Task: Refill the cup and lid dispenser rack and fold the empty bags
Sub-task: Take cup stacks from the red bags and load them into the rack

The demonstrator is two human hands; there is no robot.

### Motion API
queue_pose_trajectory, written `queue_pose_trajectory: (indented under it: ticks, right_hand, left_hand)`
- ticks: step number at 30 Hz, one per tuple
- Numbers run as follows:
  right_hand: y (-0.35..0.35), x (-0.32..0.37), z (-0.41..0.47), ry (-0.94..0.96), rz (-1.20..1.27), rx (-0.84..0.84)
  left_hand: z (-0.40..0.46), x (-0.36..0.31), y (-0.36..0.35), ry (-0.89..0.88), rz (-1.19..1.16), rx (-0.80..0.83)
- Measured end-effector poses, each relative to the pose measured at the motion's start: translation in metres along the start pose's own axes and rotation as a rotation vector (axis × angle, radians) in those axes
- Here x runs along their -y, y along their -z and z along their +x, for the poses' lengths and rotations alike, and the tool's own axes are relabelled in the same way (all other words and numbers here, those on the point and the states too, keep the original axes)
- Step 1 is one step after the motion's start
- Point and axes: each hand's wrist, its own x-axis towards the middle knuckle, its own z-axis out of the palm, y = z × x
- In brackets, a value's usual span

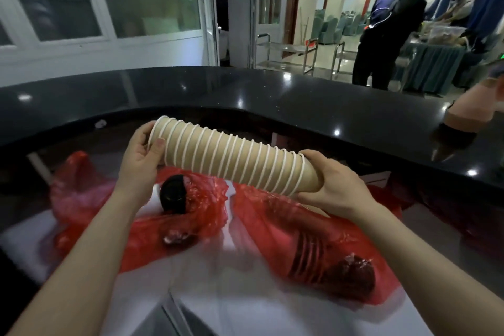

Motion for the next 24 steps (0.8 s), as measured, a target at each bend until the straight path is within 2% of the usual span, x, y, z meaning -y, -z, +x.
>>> queue_pose_trajectory:
  ticks: [7,9,13,16,21,24]
  right_hand:
    - [-0.007,0.009,-0.039,-0.03,0.158,-0.125]
    - [-0.01,0.008,-0.055,0.023,0.243,-0.168]
    - [-0.006,0.002,-0.091,0.181,0.449,-0.109]
    - [-0.004,0.006,-0.121,0.269,0.56,-0.139]
    - [-0.006,0.051,-0.152,0.22,0.83,-0.11]
    - [-0.012,0.091,-0.164,0.118,1.129,-0.021]
  left_hand:
    - [-0.083,-0.044,0.016,-0.009,0.029,-0.266]
    - [-0.112,-0.057,0.021,0.017,0.033,-0.335]
    - [-0.172,-0.088,0.035,0.045,0.044,-0.472]
    - [-0.212,-0.113,0.051,0.097,0.054,-0.55]
    - [-0.269,-0.162,0.083,0.084,0.107,-0.65]
    - [-0.296,-0.197,0.098,0.048,0.19,-0.676]
